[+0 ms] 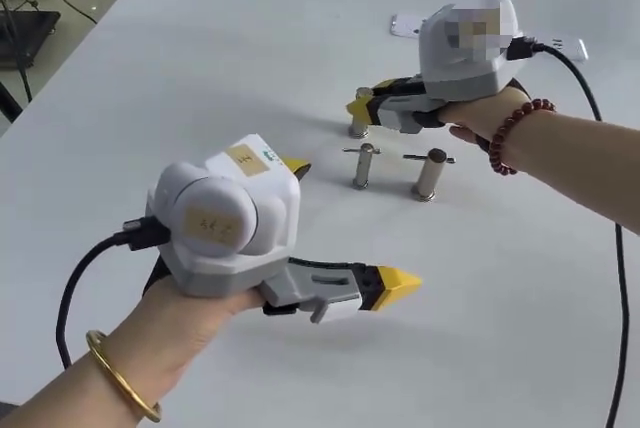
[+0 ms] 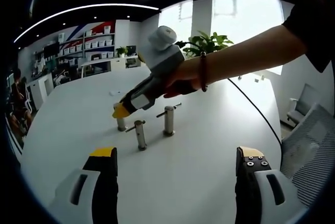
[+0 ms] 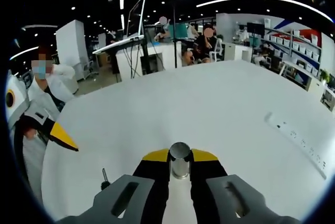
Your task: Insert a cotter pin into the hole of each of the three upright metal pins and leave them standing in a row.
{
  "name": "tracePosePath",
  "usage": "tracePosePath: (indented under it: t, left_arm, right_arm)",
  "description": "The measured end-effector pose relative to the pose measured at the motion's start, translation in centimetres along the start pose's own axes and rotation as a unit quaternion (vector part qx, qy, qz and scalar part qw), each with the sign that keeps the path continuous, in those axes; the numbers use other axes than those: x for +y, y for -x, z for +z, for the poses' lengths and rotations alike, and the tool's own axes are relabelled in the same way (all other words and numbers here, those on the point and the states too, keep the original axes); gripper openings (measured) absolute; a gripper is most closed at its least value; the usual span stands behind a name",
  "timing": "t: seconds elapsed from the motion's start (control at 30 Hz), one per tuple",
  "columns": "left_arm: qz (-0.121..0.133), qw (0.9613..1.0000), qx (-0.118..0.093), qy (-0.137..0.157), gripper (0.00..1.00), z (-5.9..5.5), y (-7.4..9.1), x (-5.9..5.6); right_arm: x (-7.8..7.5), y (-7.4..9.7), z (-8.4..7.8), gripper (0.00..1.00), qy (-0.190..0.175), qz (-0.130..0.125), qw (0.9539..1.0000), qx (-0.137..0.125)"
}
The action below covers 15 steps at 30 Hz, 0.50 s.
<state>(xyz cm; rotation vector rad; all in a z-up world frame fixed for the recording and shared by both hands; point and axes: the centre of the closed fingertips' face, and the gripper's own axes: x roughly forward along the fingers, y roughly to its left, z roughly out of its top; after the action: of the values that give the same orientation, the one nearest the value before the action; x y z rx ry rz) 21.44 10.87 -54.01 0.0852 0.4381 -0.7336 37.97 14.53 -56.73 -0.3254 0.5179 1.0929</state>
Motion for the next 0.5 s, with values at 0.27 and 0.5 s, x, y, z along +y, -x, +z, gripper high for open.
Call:
tracePosePath:
  t: [0.27, 0.5]
  left_arm:
    - [0.003, 1.0, -0.001, 0.003, 0.93, 0.0, 0.1, 0.2]
    - [0.005, 1.0, 0.002, 0.003, 0.93, -0.1, 0.0, 0.3]
  right_arm:
    - [-0.8, 0.7, -0.4, 0.08, 0.01, -0.01, 0.9999, 0.009]
    - [-1.6, 2.2, -1.3, 0.08, -0.002, -0.029, 0.9995, 0.009]
